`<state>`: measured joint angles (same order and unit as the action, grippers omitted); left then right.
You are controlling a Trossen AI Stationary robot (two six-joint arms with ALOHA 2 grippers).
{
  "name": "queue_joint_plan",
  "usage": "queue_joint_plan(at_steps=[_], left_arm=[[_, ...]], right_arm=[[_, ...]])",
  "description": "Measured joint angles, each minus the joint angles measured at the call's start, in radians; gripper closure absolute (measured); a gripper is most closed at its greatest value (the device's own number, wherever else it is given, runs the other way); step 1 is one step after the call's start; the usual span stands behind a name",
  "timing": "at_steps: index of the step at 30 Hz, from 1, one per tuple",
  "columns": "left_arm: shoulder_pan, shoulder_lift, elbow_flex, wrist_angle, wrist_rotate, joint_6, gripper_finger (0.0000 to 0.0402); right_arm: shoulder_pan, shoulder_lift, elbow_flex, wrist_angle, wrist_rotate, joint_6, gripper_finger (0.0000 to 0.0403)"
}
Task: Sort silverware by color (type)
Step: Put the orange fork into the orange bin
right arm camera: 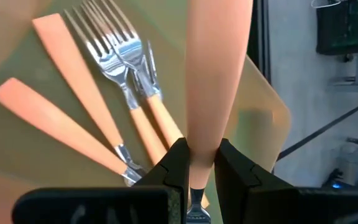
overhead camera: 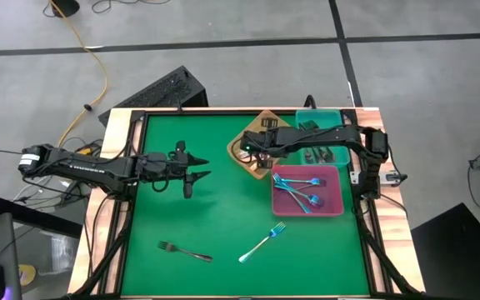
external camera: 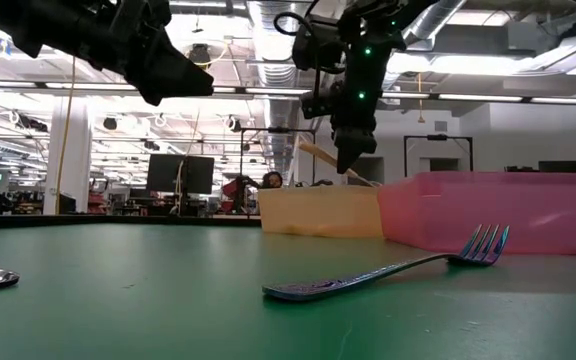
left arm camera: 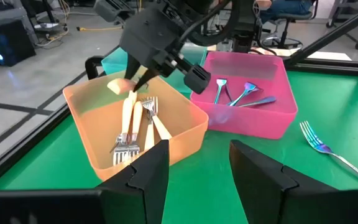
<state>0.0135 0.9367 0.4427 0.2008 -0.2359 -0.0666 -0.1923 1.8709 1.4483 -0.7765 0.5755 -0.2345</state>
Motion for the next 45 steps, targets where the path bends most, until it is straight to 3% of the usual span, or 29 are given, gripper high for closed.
queue_joint_plan(at_steps=[45], left_arm=[[0.0,0.0,0.0,-0.01,-0.015,-0.017,0.0248]], right_arm=[[-0.053,-0.002,-0.096,0.129,-0.109,0.068,0.033]])
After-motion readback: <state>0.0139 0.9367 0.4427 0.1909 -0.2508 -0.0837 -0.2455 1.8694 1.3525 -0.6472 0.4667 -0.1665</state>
